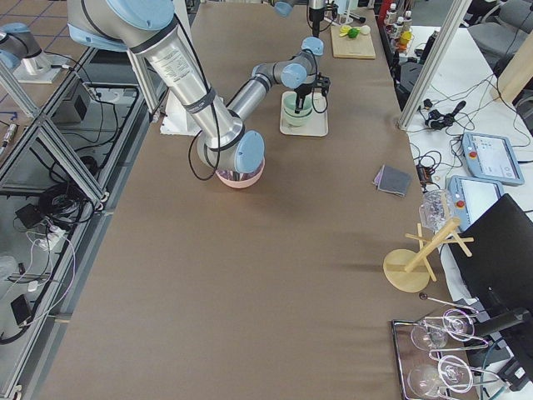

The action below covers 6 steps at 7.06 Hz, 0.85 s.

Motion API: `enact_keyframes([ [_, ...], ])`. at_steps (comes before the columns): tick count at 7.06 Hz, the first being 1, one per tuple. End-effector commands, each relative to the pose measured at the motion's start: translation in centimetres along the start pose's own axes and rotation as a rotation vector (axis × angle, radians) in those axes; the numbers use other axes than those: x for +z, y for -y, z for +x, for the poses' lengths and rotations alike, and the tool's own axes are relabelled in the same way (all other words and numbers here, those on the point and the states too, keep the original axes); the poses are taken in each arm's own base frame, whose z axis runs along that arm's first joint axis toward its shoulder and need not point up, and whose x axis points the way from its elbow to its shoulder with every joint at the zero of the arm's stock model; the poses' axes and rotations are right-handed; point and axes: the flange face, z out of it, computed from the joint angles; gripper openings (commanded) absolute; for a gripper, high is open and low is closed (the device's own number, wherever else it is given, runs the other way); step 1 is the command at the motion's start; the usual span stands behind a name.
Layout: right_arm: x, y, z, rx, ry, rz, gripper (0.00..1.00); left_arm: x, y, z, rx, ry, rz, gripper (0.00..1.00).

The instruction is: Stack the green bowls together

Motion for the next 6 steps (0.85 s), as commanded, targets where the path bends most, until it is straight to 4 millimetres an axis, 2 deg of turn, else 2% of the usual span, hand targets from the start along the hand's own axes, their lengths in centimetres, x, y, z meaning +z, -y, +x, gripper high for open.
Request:
enact_keyframes([
  [1,0.0,0.1,-0.1,-0.001,0.001,0.001,0.0,0.0,0.0,0.0,-0.001,0.001,-0.001,0.97],
  [3,1.1,0.4,-0.1,-0.011,0.011,0.008,0.0,0.2,0.0,-0.1,-0.002,0.002,-0.003,0.97],
  [6,1.1,0.4,0.0,-0.01,0.01,0.007,0.0,0.1,0.1,0.0,-0.004,0.001,-0.002,0.97],
])
